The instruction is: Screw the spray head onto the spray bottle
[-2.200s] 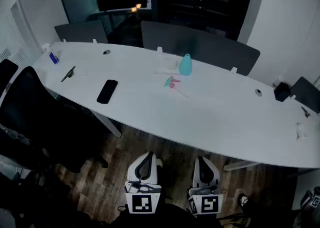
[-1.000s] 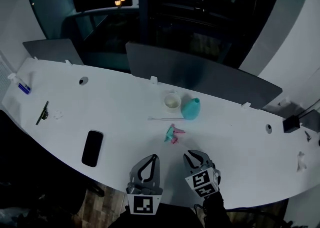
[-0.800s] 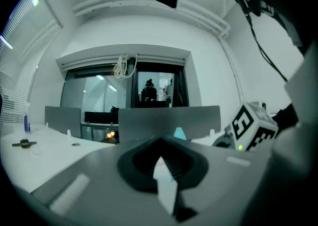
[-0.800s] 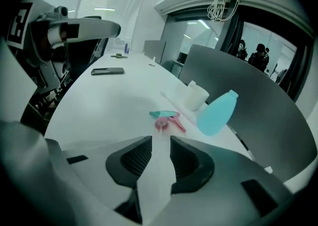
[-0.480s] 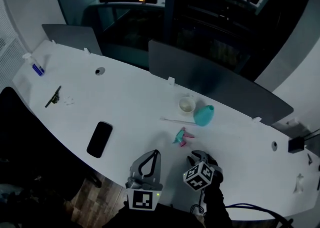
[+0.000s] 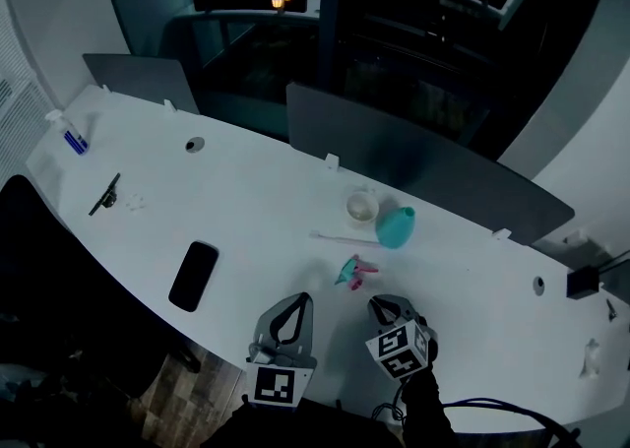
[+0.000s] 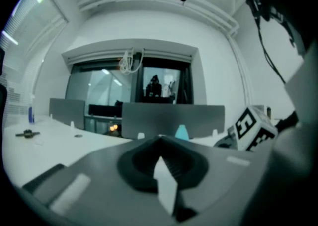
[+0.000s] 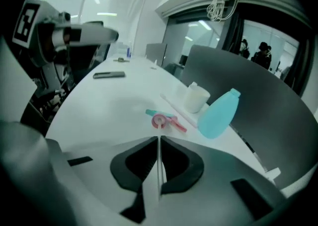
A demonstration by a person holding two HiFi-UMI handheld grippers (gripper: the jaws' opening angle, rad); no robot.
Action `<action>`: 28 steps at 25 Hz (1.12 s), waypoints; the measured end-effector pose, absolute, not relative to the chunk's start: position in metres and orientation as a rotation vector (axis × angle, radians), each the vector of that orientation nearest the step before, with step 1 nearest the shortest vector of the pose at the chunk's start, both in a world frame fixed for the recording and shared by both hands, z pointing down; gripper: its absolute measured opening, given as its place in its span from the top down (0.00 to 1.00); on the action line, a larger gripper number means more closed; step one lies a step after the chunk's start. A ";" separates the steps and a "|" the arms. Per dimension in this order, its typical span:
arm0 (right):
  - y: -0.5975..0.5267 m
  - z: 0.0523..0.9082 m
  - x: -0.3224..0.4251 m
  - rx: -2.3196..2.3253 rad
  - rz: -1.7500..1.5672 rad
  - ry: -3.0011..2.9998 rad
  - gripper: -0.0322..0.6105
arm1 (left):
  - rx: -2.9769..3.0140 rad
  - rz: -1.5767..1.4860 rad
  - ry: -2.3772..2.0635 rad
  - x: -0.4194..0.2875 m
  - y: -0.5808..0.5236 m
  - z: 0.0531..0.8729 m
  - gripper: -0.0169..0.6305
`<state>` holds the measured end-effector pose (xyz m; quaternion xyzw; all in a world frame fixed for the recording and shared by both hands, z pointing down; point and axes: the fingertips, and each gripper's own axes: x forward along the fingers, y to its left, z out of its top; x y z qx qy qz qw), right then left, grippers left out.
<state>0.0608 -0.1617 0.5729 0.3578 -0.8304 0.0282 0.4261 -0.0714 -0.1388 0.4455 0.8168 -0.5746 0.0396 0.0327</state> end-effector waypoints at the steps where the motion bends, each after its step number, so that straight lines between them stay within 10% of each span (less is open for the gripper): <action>1: -0.162 0.561 0.060 0.940 0.075 -2.130 0.92 | 2.495 0.116 -1.718 -0.068 -0.140 0.451 0.97; 11: -0.145 0.460 0.058 1.195 -0.127 -2.401 0.92 | 2.080 -0.295 -0.858 0.003 -0.159 0.469 0.49; 28: -0.123 0.449 0.060 1.175 -0.266 -2.428 0.92 | 1.743 -0.586 -0.530 0.029 -0.179 0.450 0.53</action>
